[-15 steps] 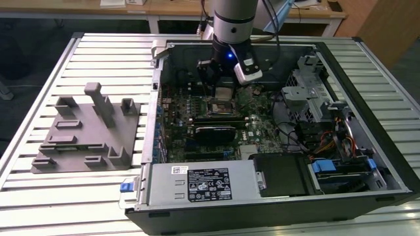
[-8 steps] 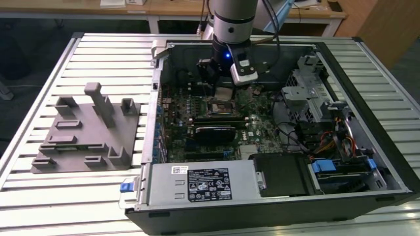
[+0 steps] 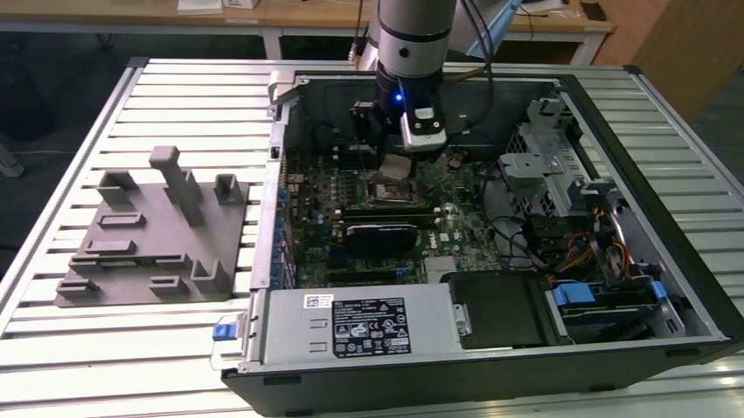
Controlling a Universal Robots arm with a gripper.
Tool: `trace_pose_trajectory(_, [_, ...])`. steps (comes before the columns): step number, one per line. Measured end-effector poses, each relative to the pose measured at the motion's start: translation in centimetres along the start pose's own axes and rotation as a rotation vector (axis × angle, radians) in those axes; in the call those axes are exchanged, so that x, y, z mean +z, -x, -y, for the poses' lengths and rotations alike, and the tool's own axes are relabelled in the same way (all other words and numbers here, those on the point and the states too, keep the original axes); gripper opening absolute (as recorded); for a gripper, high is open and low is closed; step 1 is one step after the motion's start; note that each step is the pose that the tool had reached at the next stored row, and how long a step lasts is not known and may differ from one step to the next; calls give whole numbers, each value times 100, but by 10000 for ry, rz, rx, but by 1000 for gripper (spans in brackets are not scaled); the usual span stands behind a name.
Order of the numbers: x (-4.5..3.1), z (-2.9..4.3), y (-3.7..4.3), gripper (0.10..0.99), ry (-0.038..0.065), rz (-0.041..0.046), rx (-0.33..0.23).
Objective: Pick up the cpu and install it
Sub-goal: 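Place the cpu into insertion slot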
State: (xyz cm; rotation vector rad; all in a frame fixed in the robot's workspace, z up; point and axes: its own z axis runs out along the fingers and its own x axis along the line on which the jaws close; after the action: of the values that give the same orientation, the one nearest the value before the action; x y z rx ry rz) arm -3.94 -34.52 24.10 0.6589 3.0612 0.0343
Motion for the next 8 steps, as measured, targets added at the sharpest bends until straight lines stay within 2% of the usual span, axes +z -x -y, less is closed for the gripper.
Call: trace_pose_trajectory(8, [7, 0, 0, 545, -7, 34, 1452])
